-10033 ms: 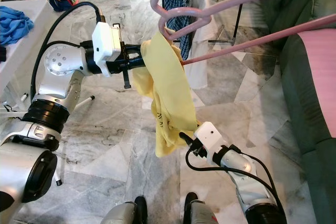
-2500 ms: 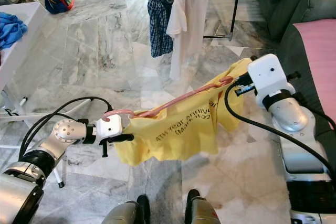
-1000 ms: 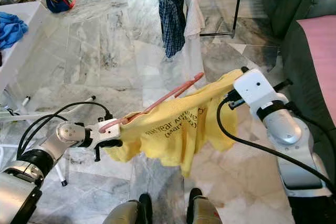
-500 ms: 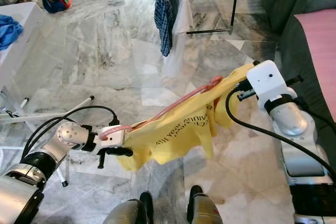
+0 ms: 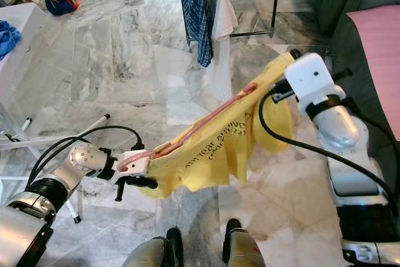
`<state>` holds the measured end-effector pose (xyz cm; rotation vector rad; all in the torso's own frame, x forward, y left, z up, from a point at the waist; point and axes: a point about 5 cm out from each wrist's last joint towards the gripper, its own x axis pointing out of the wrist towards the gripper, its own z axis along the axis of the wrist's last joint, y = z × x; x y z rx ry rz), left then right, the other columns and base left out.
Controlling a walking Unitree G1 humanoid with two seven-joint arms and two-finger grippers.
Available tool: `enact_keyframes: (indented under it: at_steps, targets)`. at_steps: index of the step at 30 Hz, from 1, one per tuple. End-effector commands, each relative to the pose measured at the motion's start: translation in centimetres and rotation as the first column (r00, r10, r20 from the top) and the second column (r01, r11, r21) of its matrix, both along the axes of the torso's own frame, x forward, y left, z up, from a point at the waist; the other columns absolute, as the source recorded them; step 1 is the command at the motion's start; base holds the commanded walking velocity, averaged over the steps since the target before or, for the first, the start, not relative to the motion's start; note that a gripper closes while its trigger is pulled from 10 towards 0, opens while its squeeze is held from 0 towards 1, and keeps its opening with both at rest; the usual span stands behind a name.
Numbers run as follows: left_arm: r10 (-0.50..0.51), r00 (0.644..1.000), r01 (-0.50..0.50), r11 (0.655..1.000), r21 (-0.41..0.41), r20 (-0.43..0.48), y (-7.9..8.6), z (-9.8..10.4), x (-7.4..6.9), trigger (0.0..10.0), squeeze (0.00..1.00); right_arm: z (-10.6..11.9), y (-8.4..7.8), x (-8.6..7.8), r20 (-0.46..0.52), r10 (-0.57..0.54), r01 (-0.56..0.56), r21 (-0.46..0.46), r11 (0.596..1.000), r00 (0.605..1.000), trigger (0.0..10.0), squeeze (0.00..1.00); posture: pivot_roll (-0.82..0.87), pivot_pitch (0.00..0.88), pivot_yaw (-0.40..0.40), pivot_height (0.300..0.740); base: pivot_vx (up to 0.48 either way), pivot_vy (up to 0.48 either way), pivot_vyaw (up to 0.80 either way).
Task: Hang hanger
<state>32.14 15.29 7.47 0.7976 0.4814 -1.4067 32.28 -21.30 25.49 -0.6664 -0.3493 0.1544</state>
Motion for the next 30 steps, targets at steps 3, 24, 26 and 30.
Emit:
enact_keyframes:
  at_steps: [3, 24, 26, 30]
  targets:
    - [0.06, 0.986, -0.03, 0.981, 0.191, -0.154, 3.4, -3.2, -2.4, 0.0, 0.0, 4.9, 2.4, -1.9, 0.179, 0.162, -0.166, 0.009, 0.986, 0.97, 0.0, 0.0, -0.14, 0.304, 0.165, 0.74, 0.0, 0.0, 0.0]
    - [0.117, 0.985, -0.098, 0.984, 0.149, -0.125, 2.3, -2.8, -1.5, 0.0, 0.0, -0.9, 9.9, -3.8, -0.139, 0.461, -0.479, -0.149, 0.865, 0.876, 0.0, 0.0, -0.13, 0.307, 0.167, 0.74, 0.0, 0.0, 0.0]
    - [0.128, 0.984, -0.112, 0.986, 0.123, -0.126, 2.0, -2.7, -1.4, 0.0, 0.0, -1.9, 10.7, -3.7, -0.17, 0.462, -0.487, -0.16, 0.859, 0.87, 0.0, 0.0, -0.13, 0.308, 0.165, 0.74, 0.0, 0.0, 0.0]
    - [0.135, 0.983, -0.122, 0.987, 0.101, -0.127, 1.6, -2.6, -1.2, 0.0, 0.0, -2.7, 12.6, -4.2, -0.186, 0.517, -0.541, -0.113, 0.833, 0.836, 0.0, 0.0, -0.13, 0.31, 0.161, 0.74, 0.0, 0.0, 0.0]
